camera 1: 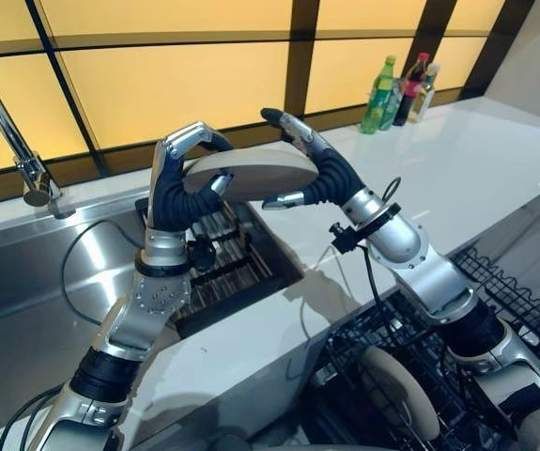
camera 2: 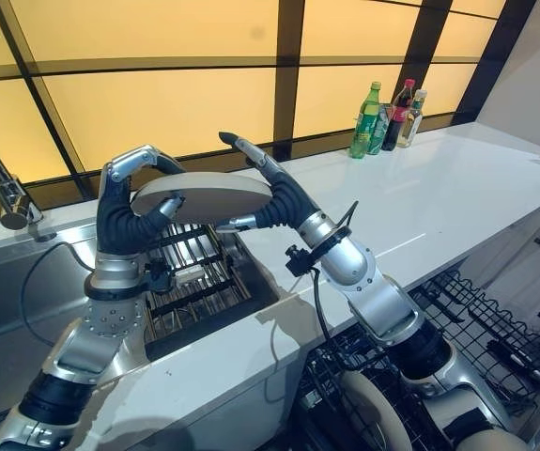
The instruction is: Pick up plates and place into dishwasher.
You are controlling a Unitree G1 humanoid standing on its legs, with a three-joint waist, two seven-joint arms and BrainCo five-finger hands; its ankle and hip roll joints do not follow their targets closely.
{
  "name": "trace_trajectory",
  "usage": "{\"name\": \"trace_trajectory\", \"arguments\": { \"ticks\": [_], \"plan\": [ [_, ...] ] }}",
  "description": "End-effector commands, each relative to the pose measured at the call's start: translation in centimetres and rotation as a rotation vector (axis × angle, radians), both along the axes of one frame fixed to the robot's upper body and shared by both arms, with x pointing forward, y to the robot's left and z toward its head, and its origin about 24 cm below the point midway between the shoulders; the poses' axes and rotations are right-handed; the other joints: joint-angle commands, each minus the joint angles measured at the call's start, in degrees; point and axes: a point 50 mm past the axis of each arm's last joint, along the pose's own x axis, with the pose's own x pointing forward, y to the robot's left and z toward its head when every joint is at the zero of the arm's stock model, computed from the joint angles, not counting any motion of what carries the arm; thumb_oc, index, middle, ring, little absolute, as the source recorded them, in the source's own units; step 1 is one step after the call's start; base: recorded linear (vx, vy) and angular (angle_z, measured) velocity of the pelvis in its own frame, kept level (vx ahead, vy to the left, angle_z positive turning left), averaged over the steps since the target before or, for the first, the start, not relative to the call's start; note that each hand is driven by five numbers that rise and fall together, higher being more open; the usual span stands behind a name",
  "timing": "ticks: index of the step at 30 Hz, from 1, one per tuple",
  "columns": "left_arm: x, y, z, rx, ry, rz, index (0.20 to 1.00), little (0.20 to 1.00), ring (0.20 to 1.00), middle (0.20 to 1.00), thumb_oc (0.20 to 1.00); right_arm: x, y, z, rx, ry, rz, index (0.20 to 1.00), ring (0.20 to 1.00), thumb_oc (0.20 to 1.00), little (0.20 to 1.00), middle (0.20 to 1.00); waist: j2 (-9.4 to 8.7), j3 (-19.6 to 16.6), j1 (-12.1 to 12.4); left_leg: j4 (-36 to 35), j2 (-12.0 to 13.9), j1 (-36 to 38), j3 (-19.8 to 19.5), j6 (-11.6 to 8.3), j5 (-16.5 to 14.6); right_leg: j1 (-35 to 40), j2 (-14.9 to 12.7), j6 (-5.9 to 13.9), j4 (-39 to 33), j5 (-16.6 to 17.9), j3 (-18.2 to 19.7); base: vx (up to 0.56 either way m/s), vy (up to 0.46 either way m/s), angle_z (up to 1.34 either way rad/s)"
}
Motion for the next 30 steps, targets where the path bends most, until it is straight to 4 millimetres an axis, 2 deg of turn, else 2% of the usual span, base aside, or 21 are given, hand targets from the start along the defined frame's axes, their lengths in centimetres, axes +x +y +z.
{"name": "trace_trajectory", "arguments": {
  "ticks": [1,5,10,11,12,15,21,30],
  "plan": [
    [-1.4,-4.5,2.0,0.084,-0.125,-0.320,0.200,0.200,0.200,0.200,0.200,-2.2,3.2,2.3,0.011,-0.110,0.185,1.000,1.000,1.000,1.000,1.000,0.20,-3.73,1.52,-2.20,-0.91,-1.24,1.72,1.73,2.26,-0.44,-0.56,-0.33,4.80,-3.03,-0.33,0.00,0.000,0.00],
    [-2.0,-5.0,1.6,0.148,-0.119,-0.380,0.200,0.200,0.200,0.200,0.200,-2.1,3.0,2.2,-0.004,-0.112,0.171,1.000,1.000,1.000,1.000,1.000,0.42,-3.79,1.50,-2.20,-0.90,-1.36,2.05,1.80,2.31,-0.65,-0.72,-0.21,4.82,-2.85,-0.19,0.00,0.000,0.00],
    [-2.0,-4.2,1.6,0.156,-0.124,-0.371,0.200,0.200,0.200,0.200,0.200,-1.9,2.2,1.5,-0.040,-0.088,0.172,1.000,1.000,1.000,1.000,1.000,0.56,-3.92,0.96,-2.20,-0.82,-1.30,2.79,1.88,2.22,-0.96,-0.91,0.05,5.01,-2.79,0.16,0.00,0.000,0.00],
    [-2.1,-4.0,1.7,0.154,-0.130,-0.372,0.200,0.200,0.200,0.200,0.200,-1.8,2.2,1.0,-0.075,-0.065,0.173,0.699,0.699,0.699,0.699,0.699,0.51,-3.99,0.98,-2.20,-0.83,-1.32,2.86,1.90,2.24,-1.02,-0.94,0.07,5.05,-2.78,0.12,0.00,0.000,0.00],
    [-2.2,-4.0,1.7,0.153,-0.134,-0.371,0.200,0.200,0.200,0.200,0.200,-1.6,2.2,0.6,-0.113,-0.043,0.175,0.200,0.200,0.200,0.200,0.200,0.44,-4.05,1.02,-2.20,-0.83,-1.36,2.91,1.89,2.25,-1.02,-0.96,0.09,5.00,-2.75,0.05,0.00,0.000,0.00],
    [-2.2,-3.8,1.8,0.155,-0.135,-0.365,0.200,0.200,0.200,0.200,0.200,-1.6,2.4,-0.7,-0.247,0.024,0.215,0.200,0.200,0.200,0.200,0.200,-0.15,-4.12,1.17,-2.20,-0.82,-1.45,2.84,1.84,2.31,-0.93,-0.98,0.19,4.78,-2.58,-0.23,0.00,-0.028,0.00],
    [-1.9,-4.0,1.8,0.154,-0.129,-0.368,0.200,0.200,0.200,0.200,0.200,-1.7,3.1,-0.1,-0.190,0.088,0.314,0.200,0.200,0.200,0.200,0.200,-0.73,-3.86,1.56,-2.20,-0.76,-1.56,2.25,1.67,2.71,-1.00,-0.55,-0.25,5.22,-2.71,-0.49,0.00,-0.014,0.00],
    [-1.9,-4.0,1.5,0.122,-0.126,-0.358,0.200,0.200,0.200,0.200,0.200,-1.5,3.6,0.1,-0.088,0.071,0.299,0.200,0.200,0.200,0.200,0.200,-0.41,-3.96,1.76,-2.20,-0.84,-1.62,2.19,2.01,2.70,-1.09,-0.41,-0.43,5.20,-2.77,-0.42,0.00,0.000,0.00]
  ]
}}
